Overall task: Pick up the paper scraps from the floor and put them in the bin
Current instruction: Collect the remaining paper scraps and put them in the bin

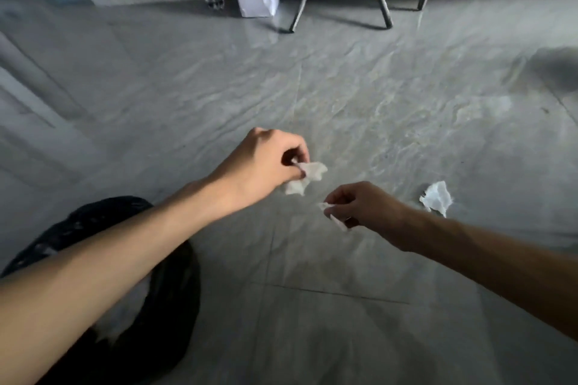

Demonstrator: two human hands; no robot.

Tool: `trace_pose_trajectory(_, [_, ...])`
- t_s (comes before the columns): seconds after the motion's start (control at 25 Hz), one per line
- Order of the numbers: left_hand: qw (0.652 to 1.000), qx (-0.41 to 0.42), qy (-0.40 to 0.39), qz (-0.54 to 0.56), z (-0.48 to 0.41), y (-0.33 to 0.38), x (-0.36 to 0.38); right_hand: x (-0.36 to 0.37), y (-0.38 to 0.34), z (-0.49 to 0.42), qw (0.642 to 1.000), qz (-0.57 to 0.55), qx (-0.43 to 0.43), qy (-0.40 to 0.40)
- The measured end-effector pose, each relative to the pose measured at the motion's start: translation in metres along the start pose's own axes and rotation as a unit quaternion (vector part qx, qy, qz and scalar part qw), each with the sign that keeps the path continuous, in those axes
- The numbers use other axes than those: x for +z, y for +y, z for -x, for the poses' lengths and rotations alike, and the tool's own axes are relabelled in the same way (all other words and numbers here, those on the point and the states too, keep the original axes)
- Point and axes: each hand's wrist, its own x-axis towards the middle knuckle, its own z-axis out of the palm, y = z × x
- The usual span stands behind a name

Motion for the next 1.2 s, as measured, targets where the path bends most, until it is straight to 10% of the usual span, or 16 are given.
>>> trace_pose_trajectory(0.48, [0.907, -0.366, -0.188, -0.091, 0.234, -0.168, -0.063, 0.24, -0.136, -0.004, 0.968, 0.164, -0.129, -0.138])
trace_pose_trajectory(0.6, [0.901, -0.395, -0.126, -0.128, 0.23, -0.172, -0.068, 0.257, -0.132, -0.007, 0.967, 0.168, -0.089, -0.169])
trace_pose_trajectory(0.84, [0.946, -0.301, 0.02, -0.115, 0.168, -0.126, -0.069, 0.178, -0.12, -0.022, 0.981, 0.128, -0.074, -0.127])
trace_pose_trajectory(1.2, [0.975, -0.128, -0.181, -0.014, -0.007, -0.014, 0.04, -0.018, 0.005, -0.003, 0.988, 0.145, 0.056, 0.021])
